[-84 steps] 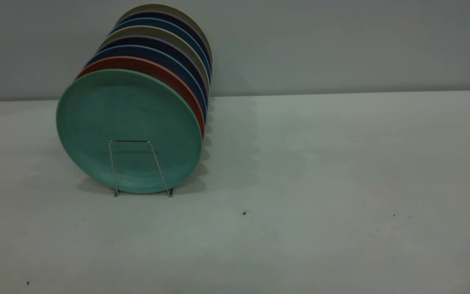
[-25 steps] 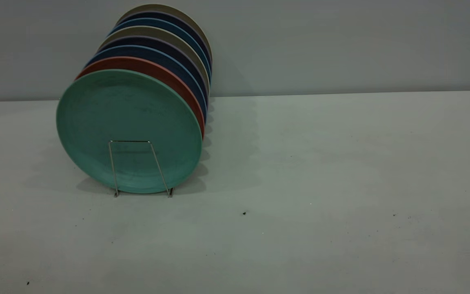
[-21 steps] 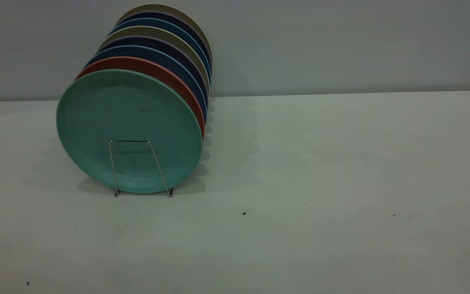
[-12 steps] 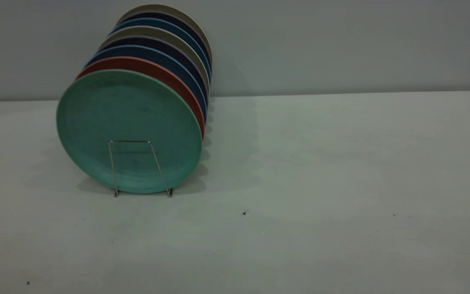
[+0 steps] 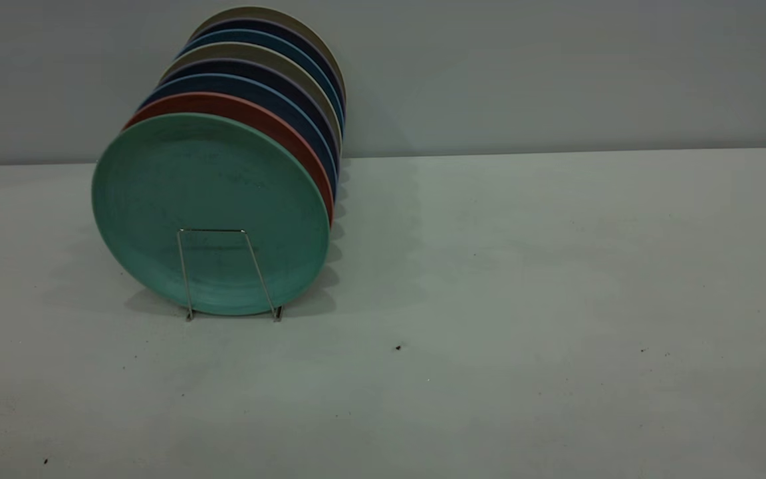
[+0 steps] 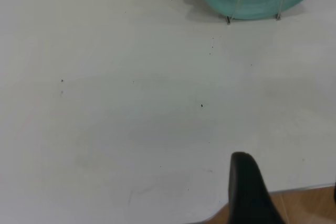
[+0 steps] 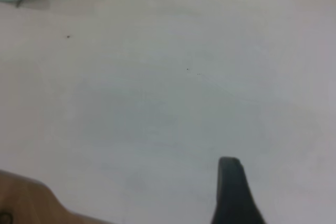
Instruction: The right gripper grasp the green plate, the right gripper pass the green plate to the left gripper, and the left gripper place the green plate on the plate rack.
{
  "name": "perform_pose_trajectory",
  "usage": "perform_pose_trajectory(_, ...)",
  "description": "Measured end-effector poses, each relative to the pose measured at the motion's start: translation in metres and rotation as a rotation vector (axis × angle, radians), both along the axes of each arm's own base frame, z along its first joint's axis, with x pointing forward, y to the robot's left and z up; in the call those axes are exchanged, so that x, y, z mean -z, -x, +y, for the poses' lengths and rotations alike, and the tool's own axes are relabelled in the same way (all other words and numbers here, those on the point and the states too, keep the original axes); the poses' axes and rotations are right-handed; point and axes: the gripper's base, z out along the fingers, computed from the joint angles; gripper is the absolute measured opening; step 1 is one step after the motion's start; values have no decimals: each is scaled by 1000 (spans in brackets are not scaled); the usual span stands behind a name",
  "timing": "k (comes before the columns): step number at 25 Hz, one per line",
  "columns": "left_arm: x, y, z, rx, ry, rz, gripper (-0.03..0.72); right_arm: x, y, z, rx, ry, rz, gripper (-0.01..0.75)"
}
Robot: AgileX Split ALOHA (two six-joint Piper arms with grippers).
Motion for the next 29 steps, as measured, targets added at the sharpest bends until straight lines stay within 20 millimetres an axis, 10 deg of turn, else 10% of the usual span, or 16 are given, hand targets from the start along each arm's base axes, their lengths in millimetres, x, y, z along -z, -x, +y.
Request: perform_pose_trajectory(29, 0, 0, 0, 0, 0, 0, 423, 1, -1, -10, 155, -36, 15, 481)
